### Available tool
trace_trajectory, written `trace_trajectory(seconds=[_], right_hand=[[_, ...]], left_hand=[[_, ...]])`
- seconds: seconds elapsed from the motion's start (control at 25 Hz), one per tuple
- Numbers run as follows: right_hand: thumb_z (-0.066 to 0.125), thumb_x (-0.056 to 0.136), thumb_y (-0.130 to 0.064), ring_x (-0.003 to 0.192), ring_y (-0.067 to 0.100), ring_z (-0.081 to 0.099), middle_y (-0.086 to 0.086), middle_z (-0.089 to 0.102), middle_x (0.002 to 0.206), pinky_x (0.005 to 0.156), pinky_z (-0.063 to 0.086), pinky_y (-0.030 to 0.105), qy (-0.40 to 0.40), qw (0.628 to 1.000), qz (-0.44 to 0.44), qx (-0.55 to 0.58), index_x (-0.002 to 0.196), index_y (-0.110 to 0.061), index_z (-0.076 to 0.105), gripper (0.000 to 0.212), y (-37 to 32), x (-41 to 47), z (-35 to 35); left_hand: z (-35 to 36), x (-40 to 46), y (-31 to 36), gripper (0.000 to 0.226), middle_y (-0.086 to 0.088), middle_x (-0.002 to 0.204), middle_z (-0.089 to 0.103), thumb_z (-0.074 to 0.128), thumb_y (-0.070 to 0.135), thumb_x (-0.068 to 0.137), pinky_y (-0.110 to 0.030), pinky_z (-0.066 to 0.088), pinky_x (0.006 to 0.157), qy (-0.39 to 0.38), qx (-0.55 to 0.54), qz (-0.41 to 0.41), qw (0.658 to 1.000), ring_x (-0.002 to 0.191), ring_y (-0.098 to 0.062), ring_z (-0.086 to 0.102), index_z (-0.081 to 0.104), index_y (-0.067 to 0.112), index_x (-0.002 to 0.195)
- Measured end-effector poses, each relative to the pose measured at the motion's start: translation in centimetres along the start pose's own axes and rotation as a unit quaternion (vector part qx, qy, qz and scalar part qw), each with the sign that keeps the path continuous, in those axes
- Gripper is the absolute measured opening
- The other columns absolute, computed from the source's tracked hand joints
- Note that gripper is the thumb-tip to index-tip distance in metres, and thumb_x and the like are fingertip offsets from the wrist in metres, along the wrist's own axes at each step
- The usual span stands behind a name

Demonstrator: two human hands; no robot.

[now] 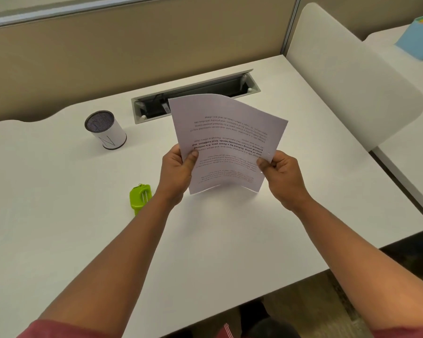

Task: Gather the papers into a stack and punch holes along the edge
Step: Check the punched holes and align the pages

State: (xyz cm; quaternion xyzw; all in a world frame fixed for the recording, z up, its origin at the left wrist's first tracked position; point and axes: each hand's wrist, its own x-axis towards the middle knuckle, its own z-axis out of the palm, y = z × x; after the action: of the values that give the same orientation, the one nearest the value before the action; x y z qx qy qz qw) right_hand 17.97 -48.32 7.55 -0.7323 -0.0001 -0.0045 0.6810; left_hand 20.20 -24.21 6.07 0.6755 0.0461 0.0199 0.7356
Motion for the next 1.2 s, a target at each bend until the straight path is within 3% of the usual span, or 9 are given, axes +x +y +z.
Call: trace_trajectory(seconds=[0.24, 0.4, 0.52, 0.64, 0.76, 0.88, 1.0, 1.12, 1.2], right_hand=[[0.054, 0.101, -0.002, 0.105, 0.012, 0.071, -0.015, 0.077, 0.105, 0.09, 0.055, 0.026, 0.008, 1.0, 0.025, 0.006, 0.104, -0.034, 0.072, 0.036, 0.3, 0.1, 0.7], [0.055, 0.101, -0.005, 0.105, 0.013, 0.071, -0.012, 0.077, 0.107, 0.094, 0.056, 0.034, 0.009, 0.999, 0.042, -0.004, 0.105, -0.033, 0.071, 0.033, 0.9, 0.1, 0.8], [0.055, 0.1, -0.005, 0.106, 0.014, 0.071, -0.011, 0.077, 0.108, 0.096, 0.056, 0.037, 0.01, 0.998, 0.053, -0.009, 0.104, -0.035, 0.072, 0.034, 0.9, 0.0, 0.9], [0.058, 0.099, -0.003, 0.106, 0.015, 0.071, -0.008, 0.076, 0.11, 0.099, 0.056, 0.041, 0.021, 0.998, 0.063, -0.003, 0.108, -0.03, 0.07, 0.031, 0.5, 0.1, 0.6], [0.064, 0.094, 0.0, 0.106, 0.013, 0.071, 0.001, 0.073, 0.12, 0.099, 0.055, 0.038, 0.049, 0.996, 0.071, 0.03, 0.128, -0.016, 0.059, 0.038, -0.5, 0.4, -0.1], [0.075, 0.088, -0.012, 0.127, 0.009, 0.057, 0.0, 0.044, 0.153, 0.108, 0.047, 0.038, 0.172, 0.982, 0.083, 0.008, 0.153, -0.022, 0.029, 0.081, -1.6, 0.3, -0.6], [0.078, 0.083, -0.022, 0.154, 0.025, 0.016, 0.011, 0.008, 0.167, 0.121, 0.025, 0.052, 0.264, 0.933, -0.1, -0.222, 0.158, -0.013, 0.015, 0.098, -2.8, 0.0, -0.8], [0.07, 0.086, -0.027, 0.152, 0.04, 0.016, 0.019, 0.027, 0.162, 0.116, 0.023, 0.052, 0.224, 0.809, -0.295, -0.456, 0.151, -0.009, 0.039, 0.074, -5.9, 0.1, 0.2], [0.064, 0.088, -0.024, 0.148, 0.034, 0.031, 0.009, 0.049, 0.152, 0.108, 0.022, 0.05, 0.183, 0.755, -0.32, -0.543, 0.138, -0.016, 0.058, 0.051, -7.6, 0.6, 1.0]], left_hand=[[-0.1, -0.1, -1.0, 0.021, -0.005, 0.114, 0.074, 0.057, 0.011, 0.101, -0.04, 0.056, 0.095, 0.01, 0.021, -0.011, 1.0, 0.111, -0.03, 0.068, 0.07, 0.022, 0.112], [0.0, -0.2, -1.1, 0.022, 0.003, 0.11, 0.075, 0.056, 0.007, 0.102, -0.026, 0.057, 0.086, 0.004, 0.023, -0.022, 0.999, 0.102, -0.016, 0.069, 0.07, 0.02, 0.114], [-0.2, -0.2, -1.0, 0.022, 0.006, 0.107, 0.076, 0.057, 0.008, 0.101, -0.025, 0.055, 0.084, -0.002, 0.044, -0.026, 0.999, 0.1, -0.014, 0.07, 0.071, 0.021, 0.112], [-0.5, 0.9, 1.3, 0.022, 0.012, 0.098, 0.076, 0.057, 0.01, 0.101, -0.034, 0.056, 0.082, -0.018, 0.123, -0.018, 0.992, 0.093, -0.015, 0.071, 0.072, 0.026, 0.102], [-0.2, 3.1, 5.6, 0.023, 0.009, 0.097, 0.072, 0.054, 0.014, 0.103, -0.037, 0.056, 0.08, -0.073, 0.258, -0.007, 0.963, 0.096, -0.023, 0.068, 0.071, 0.029, 0.097], [1.0, 4.9, 9.3, 0.025, 0.007, 0.099, 0.072, 0.051, 0.017, 0.104, -0.024, 0.049, 0.068, -0.136, 0.399, 0.011, 0.907, 0.094, -0.019, 0.067, 0.073, 0.027, 0.099], [2.8, 5.7, 11.4, 0.029, 0.007, 0.095, 0.074, 0.049, 0.014, 0.101, -0.028, 0.054, 0.065, -0.176, 0.533, 0.065, 0.825, 0.086, -0.016, 0.069, 0.073, 0.029, 0.094], [5.5, 5.4, 13.0, 0.027, 0.003, 0.09, 0.071, 0.05, 0.013, 0.094, -0.034, 0.048, 0.057, -0.169, 0.681, 0.162, 0.694, 0.077, -0.021, 0.064, 0.071, 0.029, 0.098], [7.5, 4.3, 13.7, 0.02, 0.001, 0.084, 0.067, 0.054, 0.012, 0.092, -0.029, 0.039, 0.05, -0.178, 0.738, 0.208, 0.616, 0.07, -0.022, 0.061, 0.069, 0.024, 0.098]])
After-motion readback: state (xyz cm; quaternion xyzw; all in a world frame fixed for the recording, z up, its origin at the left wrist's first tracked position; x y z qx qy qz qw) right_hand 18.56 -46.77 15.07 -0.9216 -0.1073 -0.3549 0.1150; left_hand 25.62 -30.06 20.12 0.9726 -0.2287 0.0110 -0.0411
